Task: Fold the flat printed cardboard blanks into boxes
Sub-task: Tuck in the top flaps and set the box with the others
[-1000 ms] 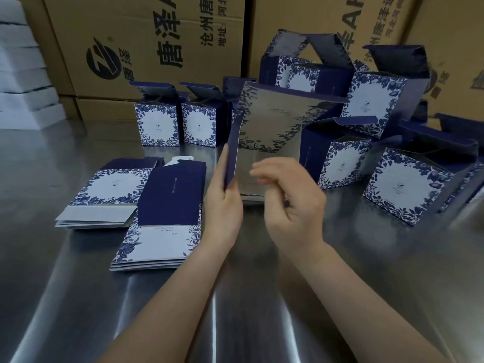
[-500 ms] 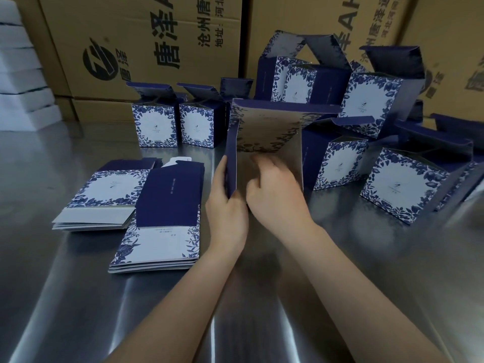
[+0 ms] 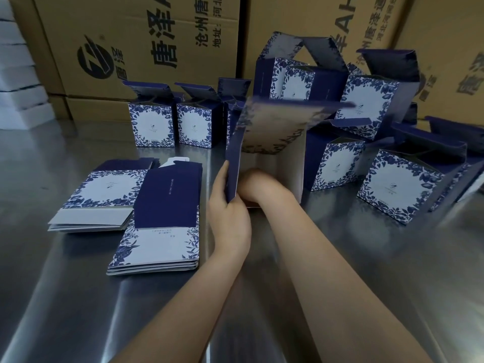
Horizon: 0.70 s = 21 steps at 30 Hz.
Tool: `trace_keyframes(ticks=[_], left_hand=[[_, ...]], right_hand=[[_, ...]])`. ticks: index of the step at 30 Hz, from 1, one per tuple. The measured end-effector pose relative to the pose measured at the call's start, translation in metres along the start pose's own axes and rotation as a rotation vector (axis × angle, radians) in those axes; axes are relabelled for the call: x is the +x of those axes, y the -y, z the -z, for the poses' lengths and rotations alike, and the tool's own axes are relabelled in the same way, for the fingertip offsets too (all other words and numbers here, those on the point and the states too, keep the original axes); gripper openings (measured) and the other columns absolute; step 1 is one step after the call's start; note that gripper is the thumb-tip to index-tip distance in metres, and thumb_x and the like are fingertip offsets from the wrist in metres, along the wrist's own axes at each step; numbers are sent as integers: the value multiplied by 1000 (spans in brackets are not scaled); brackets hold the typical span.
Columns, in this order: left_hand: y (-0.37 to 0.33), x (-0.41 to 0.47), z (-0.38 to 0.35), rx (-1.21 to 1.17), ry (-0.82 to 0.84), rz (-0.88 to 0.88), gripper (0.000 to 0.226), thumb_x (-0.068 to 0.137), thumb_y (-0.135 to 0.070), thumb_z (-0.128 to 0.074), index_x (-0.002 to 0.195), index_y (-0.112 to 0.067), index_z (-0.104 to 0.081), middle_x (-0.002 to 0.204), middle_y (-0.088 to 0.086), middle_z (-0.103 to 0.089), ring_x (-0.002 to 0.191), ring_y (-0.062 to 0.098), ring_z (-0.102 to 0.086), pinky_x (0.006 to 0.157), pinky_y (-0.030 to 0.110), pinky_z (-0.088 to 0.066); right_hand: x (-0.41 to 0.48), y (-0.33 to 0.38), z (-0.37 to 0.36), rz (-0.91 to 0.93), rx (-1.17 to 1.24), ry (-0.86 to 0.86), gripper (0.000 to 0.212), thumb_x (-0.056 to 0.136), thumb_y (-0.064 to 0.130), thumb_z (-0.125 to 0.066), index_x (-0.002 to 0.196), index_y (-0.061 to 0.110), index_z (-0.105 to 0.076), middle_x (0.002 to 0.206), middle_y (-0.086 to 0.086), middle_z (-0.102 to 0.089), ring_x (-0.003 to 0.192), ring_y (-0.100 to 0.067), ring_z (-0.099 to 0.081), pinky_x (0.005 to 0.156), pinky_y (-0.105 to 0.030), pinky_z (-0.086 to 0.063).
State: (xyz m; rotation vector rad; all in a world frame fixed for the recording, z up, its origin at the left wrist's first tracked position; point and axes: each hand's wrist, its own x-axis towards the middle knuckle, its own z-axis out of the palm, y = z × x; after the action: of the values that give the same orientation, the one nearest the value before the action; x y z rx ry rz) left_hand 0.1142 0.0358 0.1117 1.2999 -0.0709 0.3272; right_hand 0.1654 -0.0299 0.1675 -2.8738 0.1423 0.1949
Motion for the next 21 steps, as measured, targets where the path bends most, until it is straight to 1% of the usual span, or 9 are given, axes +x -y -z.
trace_keyframes(ticks=[3,6,9,11,15,16,18,19,21], left_hand=[[0,-1,-1,-20,-11,-2,58,93,5,-38,137,-29,-58,131,-16,-62,122,0,-55,103,19,-45],[1,-2,-1,-22,2,-4,61,92,7,-37,138,-28,-57,131,-17,-62,117,-8,-55,93,4,-42],[1,-1,-1,-32,1,-6,63,91,9,-37,139,-26,-56,130,-16,-61,107,-21,-53,87,0,-40],[1,-1,-1,-30,-12,-15,62,92,9,-37,141,-25,-54,129,-17,-60,106,-24,-51,86,-1,-40],[-1,-6,-1,-28,-14,-19,65,90,11,-36,140,-26,-55,129,-16,-60,115,-9,-52,90,0,-41],[0,-6,-1,-24,-14,-18,65,89,11,-35,138,-26,-56,128,-15,-61,114,-10,-53,89,0,-40],[0,-6,-2,-24,-15,-14,64,89,12,-35,136,-25,-59,126,-16,-62,108,-17,-54,87,-2,-39],[1,-5,-2,-24,-13,-16,63,90,11,-36,136,-24,-59,124,-18,-61,103,-23,-53,84,-4,-38],[1,-5,-2,-22,-6,-18,62,91,11,-36,137,-25,-58,119,-23,-59,97,-31,-49,80,-6,-35]], right_hand=[[8,0,-3,10,-67,32,22,100,28,-42,89,13,-53,107,-13,-59,86,-25,-49,82,-33,-43],[7,-1,-2,11,-91,74,27,100,27,-44,116,10,-58,120,-15,-59,90,-25,-48,85,-33,-43],[2,-1,2,35,-69,79,29,101,26,-44,121,10,-58,123,-15,-59,97,-28,-53,84,-31,-40],[-1,1,4,51,-59,17,24,101,26,-43,112,13,-61,120,-14,-61,100,-29,-57,85,-31,-43],[-1,5,5,40,-73,-108,29,102,22,-40,77,13,-51,109,-13,-63,76,-20,-52,72,-29,-37],[0,5,4,36,-80,-84,30,102,21,-38,75,14,-49,113,-16,-62,85,-25,-56,75,-29,-36],[3,6,4,32,-51,-51,25,103,19,-35,95,9,-56,122,-21,-57,109,-32,-56,79,-29,-34],[5,6,4,17,-18,-45,22,103,19,-35,99,10,-55,117,-21,-56,111,-32,-53,80,-29,-33],[6,5,5,9,5,-53,29,103,18,-34,75,16,-36,86,-12,-45,99,-27,-45,80,-27,-31]])
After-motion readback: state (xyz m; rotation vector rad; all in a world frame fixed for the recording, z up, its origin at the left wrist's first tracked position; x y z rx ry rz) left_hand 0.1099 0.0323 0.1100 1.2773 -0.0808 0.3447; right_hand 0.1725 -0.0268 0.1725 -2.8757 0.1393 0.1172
